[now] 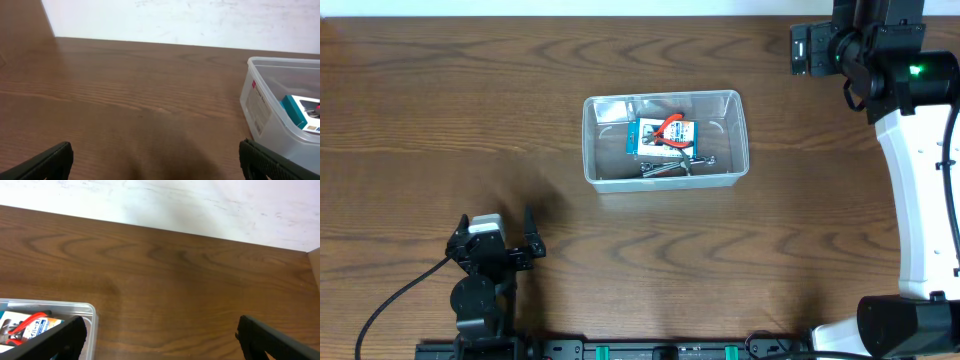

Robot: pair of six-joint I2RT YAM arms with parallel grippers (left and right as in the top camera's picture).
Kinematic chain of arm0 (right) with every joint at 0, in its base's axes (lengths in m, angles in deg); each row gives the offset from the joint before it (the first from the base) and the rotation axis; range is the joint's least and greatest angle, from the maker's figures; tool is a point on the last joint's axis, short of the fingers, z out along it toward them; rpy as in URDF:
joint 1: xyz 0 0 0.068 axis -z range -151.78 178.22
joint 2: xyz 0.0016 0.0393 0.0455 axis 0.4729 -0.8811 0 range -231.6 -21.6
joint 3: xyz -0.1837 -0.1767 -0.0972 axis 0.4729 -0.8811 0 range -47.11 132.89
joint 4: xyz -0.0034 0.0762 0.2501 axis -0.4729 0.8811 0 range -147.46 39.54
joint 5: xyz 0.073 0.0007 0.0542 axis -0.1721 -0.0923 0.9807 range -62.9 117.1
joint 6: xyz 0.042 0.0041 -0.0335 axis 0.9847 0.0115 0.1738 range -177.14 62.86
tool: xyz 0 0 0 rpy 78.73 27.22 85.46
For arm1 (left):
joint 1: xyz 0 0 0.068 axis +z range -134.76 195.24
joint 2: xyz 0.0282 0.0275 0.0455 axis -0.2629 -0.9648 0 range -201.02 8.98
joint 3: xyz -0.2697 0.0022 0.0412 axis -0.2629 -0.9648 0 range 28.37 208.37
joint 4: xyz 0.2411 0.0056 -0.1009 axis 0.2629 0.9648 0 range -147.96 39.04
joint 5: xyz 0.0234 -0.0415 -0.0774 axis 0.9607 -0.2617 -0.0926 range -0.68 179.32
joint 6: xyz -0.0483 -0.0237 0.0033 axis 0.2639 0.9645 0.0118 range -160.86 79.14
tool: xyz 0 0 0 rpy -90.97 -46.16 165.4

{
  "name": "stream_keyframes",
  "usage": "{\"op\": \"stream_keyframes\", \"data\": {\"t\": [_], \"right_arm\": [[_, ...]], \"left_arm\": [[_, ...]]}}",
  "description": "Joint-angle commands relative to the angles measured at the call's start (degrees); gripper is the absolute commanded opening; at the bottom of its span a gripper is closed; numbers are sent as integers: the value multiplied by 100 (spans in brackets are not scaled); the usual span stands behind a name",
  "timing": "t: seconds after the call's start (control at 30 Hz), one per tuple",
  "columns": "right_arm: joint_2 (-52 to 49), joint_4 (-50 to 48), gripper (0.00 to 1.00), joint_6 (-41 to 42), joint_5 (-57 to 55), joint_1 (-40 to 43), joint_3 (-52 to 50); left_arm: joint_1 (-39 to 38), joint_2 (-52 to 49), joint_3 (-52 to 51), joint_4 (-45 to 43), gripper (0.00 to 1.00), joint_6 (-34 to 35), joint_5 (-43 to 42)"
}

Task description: Pack container

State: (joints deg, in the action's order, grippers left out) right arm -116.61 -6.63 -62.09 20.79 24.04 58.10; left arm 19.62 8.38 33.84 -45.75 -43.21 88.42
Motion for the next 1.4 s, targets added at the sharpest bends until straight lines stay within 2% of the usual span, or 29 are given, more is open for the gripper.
{"op": "stream_keyframes", "data": {"t": [0.0,0.8,1.07,1.37], "right_arm": [[-26,2,99,85,-57,42,-11],[42,46,99,85,-57,42,-11],[1633,776,99,85,-57,-39,-11],[3742,820,99,81,-103,-39,-11]], "left_arm": [[-24,37,-155,52,98,-170,-9],[-24,37,-155,52,98,-168,-9],[-24,37,-155,52,98,-170,-9],[-24,37,-155,52,98,-170,-9]]}}
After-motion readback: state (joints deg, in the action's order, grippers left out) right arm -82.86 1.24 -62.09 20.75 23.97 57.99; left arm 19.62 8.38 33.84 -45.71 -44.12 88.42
